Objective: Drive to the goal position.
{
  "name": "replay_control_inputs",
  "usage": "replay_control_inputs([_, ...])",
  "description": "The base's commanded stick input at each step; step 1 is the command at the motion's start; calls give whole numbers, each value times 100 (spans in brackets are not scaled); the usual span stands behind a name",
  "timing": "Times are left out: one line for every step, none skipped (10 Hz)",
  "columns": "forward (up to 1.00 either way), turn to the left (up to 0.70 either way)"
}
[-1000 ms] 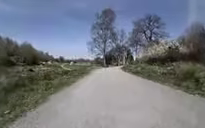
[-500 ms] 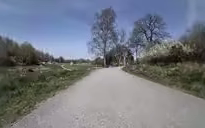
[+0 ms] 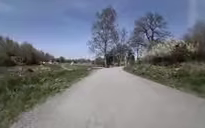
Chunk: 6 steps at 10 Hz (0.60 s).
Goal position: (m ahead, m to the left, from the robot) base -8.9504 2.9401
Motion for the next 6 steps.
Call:
replay_control_inputs([85, 0])
replay_control_inputs([85, 0])
replay_control_inputs([85, 0])
replay_control_inputs([85, 0])
replay_control_inputs([85, 0])
replay_control_inputs([85, 0])
